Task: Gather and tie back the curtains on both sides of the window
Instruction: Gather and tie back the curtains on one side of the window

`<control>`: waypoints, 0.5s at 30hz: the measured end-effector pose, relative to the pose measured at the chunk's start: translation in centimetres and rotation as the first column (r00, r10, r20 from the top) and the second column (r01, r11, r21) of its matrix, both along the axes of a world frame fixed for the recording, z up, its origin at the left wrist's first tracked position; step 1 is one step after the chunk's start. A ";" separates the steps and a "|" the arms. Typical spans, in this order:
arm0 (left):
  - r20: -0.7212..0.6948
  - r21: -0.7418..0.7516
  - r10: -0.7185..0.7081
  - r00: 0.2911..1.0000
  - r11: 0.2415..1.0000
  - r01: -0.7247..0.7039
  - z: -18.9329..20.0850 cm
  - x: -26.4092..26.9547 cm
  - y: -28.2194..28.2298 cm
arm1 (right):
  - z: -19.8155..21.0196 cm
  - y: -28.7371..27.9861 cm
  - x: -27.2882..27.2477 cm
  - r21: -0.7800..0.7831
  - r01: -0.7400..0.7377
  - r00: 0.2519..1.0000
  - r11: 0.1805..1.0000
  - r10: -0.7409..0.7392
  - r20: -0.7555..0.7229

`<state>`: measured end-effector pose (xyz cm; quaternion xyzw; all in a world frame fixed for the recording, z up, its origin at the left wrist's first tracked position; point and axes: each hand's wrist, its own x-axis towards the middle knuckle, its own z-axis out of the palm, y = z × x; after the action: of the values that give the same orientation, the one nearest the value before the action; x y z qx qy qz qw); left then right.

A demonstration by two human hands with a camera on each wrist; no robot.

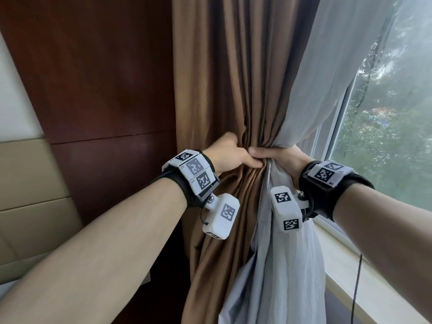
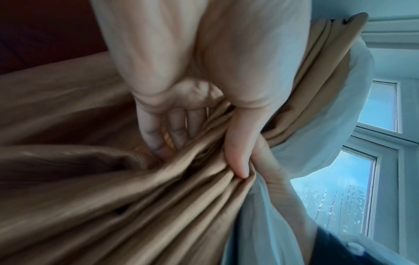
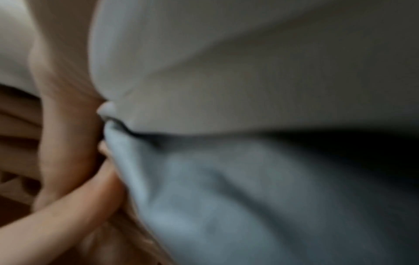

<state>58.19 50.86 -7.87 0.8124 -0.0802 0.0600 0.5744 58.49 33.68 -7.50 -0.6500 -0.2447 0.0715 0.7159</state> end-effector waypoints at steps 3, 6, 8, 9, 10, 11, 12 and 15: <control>0.032 0.016 -0.053 0.998 0.999 0.052 0.2 -0.3 -0.1 | -0.5 0.0 0.2 0.027 0.085 0.996 0.996 -0.085 0.015; 0.034 0.019 -0.090 0.995 0.996 0.090 0.2 -0.6 -0.4 | -0.6 0.1 0.6 0.040 0.153 0.988 0.987 -0.154 0.009; 0.041 0.053 -0.046 0.998 0.998 0.043 0.5 -0.4 -0.6 | -0.6 0.1 0.9 0.045 0.199 0.980 0.979 -0.200 0.015; 0.047 0.070 0.014 0.999 0.997 -0.018 0.7 -0.4 -0.6 | -0.7 0.1 1.1 0.035 0.229 0.973 0.973 -0.230 0.024; 0.057 0.069 0.085 0.995 0.994 -0.089 0.8 -0.3 -0.4 | -0.8 0.1 1.4 0.021 0.258 0.965 0.966 -0.258 0.034; 0.060 0.045 0.151 0.987 0.987 -0.154 0.8 -0.2 -0.1 | -0.9 0.0 1.6 0.009 0.276 0.960 0.961 -0.276 0.040; 0.061 0.024 0.192 0.979 0.981 -0.194 0.9 -0.2 0.1 | -0.8 0.0 1.8 0.001 0.285 0.958 0.959 -0.284 0.043; 0.037 0.022 0.202 0.979 0.979 -0.203 0.8 0.0 0.6 | -0.6 0.0 1.5 -0.006 0.264 0.964 0.965 -0.263 0.042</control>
<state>58.20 51.42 -7.10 0.8226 -0.0079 0.1313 0.5532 59.94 33.69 -8.14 -0.6823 -0.1704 -0.0362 0.7100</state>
